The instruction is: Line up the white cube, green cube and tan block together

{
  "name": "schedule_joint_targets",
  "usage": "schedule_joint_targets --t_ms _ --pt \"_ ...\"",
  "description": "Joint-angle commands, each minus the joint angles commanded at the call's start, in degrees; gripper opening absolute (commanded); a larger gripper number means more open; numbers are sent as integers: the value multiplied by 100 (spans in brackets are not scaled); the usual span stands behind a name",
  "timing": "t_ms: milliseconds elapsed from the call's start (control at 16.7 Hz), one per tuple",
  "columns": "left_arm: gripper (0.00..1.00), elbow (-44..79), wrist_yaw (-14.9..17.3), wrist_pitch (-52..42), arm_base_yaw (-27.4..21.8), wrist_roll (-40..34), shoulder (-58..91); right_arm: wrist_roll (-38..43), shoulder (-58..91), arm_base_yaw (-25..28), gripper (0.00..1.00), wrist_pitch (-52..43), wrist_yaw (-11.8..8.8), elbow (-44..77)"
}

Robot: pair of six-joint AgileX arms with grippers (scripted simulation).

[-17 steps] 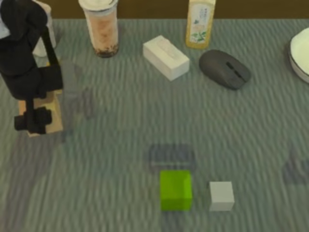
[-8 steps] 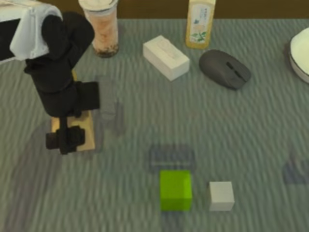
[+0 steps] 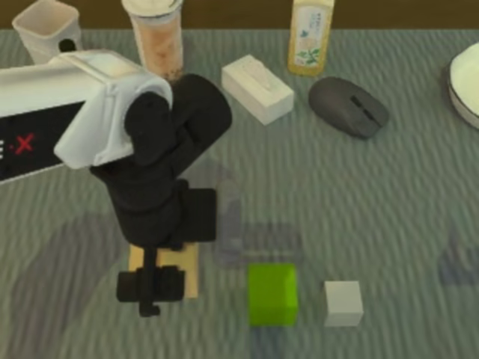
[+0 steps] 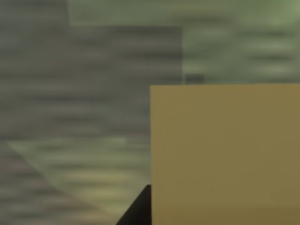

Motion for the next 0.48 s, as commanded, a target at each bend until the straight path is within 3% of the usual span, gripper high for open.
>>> schedule_joint_targets --t_ms 300,480 --pt "0 -50 4 97 25 7 60 0 0 0 100 0 0 0" --pt "0 -391 12 663 -1 -8 265 0 0 0 100 0 0 0"
